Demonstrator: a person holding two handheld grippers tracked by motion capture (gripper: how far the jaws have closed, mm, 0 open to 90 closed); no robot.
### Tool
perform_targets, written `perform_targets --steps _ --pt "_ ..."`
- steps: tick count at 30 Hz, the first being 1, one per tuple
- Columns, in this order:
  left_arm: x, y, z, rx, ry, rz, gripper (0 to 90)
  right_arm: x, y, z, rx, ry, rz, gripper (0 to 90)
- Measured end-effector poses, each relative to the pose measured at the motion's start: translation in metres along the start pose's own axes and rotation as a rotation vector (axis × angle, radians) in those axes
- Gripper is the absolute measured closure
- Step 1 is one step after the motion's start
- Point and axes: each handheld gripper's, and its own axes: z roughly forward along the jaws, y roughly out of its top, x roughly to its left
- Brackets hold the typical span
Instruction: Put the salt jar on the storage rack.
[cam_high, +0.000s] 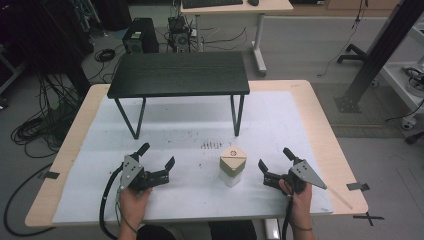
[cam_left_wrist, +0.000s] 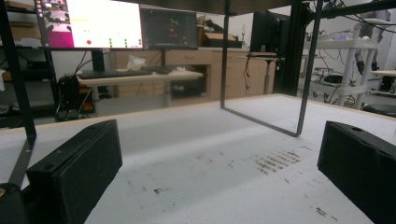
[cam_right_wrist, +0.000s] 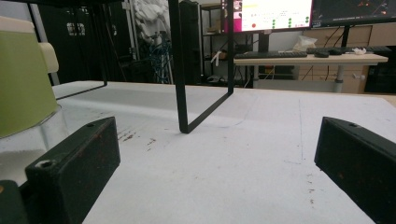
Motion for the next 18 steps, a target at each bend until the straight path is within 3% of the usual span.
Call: perform_targets --steps 18 --pt "0.0002 0.0001 0.0002 0.003 0.001 -0.001 0.2 -0.001 -0.0003 -0.002 -0.024 -0.01 0.026 0.0"
